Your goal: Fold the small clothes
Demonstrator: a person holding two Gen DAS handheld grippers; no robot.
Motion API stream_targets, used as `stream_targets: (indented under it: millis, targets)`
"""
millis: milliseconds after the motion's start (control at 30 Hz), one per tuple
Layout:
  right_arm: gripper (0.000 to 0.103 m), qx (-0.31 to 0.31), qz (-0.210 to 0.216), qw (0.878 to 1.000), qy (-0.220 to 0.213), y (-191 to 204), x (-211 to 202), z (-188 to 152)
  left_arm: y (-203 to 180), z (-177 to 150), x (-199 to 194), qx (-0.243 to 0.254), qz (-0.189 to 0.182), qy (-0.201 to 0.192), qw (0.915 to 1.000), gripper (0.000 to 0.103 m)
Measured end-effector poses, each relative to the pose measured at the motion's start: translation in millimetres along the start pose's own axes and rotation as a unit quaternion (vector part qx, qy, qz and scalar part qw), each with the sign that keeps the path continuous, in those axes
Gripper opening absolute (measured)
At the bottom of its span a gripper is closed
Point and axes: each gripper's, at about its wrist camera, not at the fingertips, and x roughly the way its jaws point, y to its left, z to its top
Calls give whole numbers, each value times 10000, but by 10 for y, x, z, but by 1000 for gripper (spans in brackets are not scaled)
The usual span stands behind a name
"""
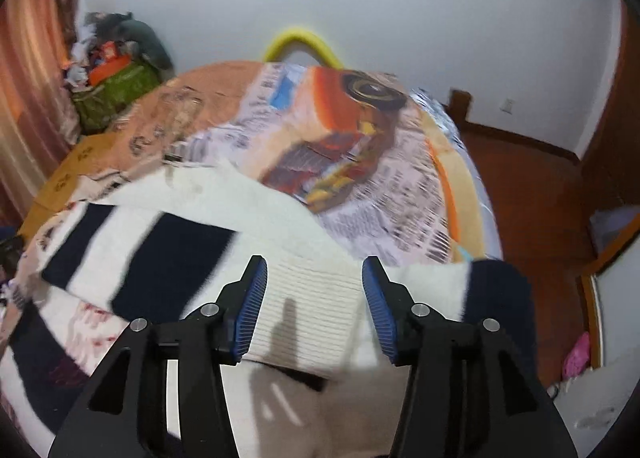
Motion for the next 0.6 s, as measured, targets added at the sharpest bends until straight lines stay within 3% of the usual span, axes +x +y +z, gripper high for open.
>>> stream_targets:
  millis: [133, 267, 367, 600]
  targets:
    - [50, 26, 359, 9991, 218, 168, 228, -74, -237, 34, 301, 117, -106, 237, 9996, 75]
    - [50, 163, 363, 9973, 623, 209, 526, -268, -434, -103, 639, 270, -80, 656, 9975, 75]
    - [50, 167, 314, 9984, 429, 195, 442, -374, -487, -192, 590, 479, 83, 507, 9975, 79]
    - [50, 367, 447, 9975, 414, 118, 41, -548, -450, -370, 413, 486, 19, 642, 9967, 79]
